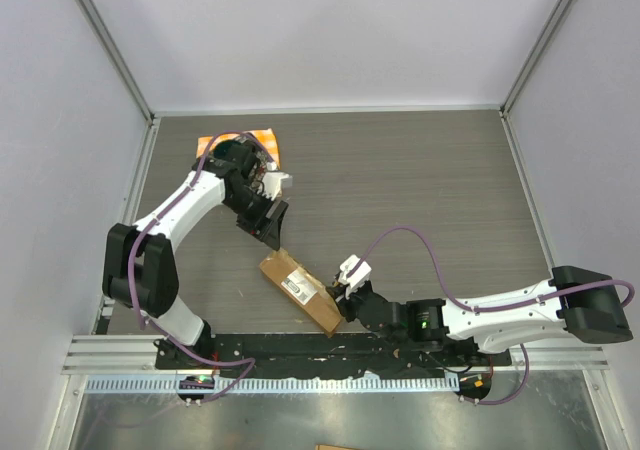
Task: Unpack the express box
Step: Cut the express box at the center of the board.
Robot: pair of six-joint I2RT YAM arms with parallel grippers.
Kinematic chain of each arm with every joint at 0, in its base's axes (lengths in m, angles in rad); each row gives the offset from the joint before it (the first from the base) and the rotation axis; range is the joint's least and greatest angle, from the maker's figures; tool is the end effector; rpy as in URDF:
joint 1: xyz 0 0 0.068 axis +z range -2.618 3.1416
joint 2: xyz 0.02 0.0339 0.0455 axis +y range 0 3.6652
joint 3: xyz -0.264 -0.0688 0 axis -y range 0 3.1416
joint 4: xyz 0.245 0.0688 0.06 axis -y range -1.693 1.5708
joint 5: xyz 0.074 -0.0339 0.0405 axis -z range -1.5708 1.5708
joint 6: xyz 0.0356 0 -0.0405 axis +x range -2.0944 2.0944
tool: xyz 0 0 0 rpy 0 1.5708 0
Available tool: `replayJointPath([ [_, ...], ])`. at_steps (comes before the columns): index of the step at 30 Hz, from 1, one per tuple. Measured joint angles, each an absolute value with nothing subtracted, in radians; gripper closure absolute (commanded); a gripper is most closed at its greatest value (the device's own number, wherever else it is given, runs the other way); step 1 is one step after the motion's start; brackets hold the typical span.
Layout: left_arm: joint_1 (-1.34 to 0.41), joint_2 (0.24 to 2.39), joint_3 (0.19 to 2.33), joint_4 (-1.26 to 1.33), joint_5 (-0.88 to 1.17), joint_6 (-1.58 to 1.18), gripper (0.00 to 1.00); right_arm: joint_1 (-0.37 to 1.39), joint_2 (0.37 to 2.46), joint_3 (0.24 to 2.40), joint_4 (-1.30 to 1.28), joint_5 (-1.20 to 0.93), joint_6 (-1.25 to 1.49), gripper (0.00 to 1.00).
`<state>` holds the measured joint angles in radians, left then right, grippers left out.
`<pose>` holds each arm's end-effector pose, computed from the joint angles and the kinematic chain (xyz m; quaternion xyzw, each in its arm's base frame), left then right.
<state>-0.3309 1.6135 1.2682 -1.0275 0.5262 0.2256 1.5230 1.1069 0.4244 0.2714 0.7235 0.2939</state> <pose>0.2805 -0.1153 0.2481 0.2886 0.9168 -0.2635 0.0817 0.0342 0.2208 0.2014 -0.2927 0.7511 0.2220 0.5486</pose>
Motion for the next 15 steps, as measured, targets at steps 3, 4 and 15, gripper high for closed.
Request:
replayJointPath([
  [3,-0.332,1.608,1.206,-1.037,0.528,0.241,0.35,1.523,1.107,0.424,0.271,0.723,0.294,0.99],
  [4,-0.332,1.609,1.185,-1.040,0.528,0.244,0.35,1.523,1.107,0.424,0.270,0.723,0.294,0.99],
  [15,-0.332,1.660,1.144,-0.990,0.526,0.244,0.74,1.535,1.113,0.428,0.239,0.716,0.306,0.99],
])
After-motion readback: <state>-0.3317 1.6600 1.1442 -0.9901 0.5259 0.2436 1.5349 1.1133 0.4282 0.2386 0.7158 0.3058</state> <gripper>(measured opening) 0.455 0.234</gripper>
